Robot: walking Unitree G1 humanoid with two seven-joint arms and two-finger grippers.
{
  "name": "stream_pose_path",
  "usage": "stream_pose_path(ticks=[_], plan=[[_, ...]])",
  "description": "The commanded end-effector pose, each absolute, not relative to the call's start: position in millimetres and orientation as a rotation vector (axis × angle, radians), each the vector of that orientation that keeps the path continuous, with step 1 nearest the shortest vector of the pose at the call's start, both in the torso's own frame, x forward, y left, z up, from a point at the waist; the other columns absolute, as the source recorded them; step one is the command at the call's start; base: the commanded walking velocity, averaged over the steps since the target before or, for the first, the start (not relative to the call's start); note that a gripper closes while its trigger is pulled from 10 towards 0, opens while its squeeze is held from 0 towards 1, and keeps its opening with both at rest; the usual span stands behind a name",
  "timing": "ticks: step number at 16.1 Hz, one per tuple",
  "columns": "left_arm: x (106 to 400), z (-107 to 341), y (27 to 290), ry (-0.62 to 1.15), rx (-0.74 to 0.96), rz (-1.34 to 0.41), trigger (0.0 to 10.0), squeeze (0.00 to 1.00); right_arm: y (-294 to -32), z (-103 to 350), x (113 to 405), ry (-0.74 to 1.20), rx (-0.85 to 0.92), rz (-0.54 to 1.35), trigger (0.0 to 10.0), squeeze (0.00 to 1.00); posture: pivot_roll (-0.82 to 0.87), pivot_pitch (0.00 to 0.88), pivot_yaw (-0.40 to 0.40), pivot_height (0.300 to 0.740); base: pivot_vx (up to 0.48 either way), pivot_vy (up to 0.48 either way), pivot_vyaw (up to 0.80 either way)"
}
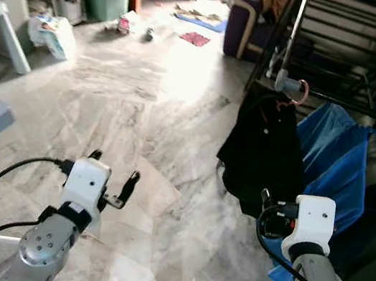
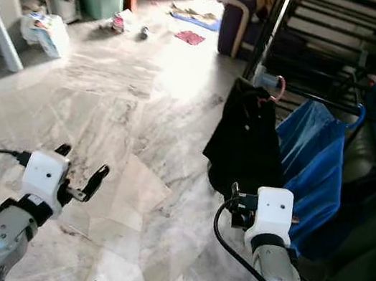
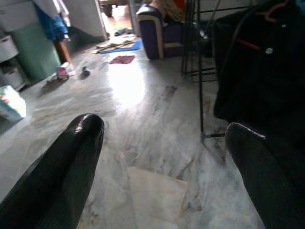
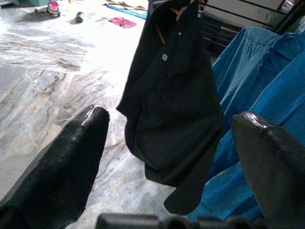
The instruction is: Hang hanger
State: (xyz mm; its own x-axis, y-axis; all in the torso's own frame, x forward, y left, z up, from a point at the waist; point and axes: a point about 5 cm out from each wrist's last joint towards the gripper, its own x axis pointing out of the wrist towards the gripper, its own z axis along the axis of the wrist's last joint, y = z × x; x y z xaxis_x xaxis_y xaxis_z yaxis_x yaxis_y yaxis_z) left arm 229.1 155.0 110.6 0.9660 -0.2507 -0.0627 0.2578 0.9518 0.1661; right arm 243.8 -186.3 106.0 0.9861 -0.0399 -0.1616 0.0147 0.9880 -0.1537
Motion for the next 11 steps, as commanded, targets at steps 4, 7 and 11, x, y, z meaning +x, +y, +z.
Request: stream_pose_path(ticks=[4,7,11], plan=[[234,108,141,0.061,0.145,-0.288,10.0,0.00,-188,103,241,0.172,-0.157,-0.069,10.0,0.00,0.00,0.047,-0.020,0.740,0.000,0.000,0.00],[242,106,137,0.073,0.086,-0.233,10.0,0.00,-192,101,246,0.194,-0.150,-0.105,10.0,0.00,0.01,0.044,-0.025,0.740,0.000,0.000,-0.27],[239,105,130,0.073,0.048,-0.308,10.0,0.00,-193,104,253,0.180,-0.157,-0.098,10.0,0.00,0.01,0.041,-0.033,0.740,0.000,0.000,-0.80]])
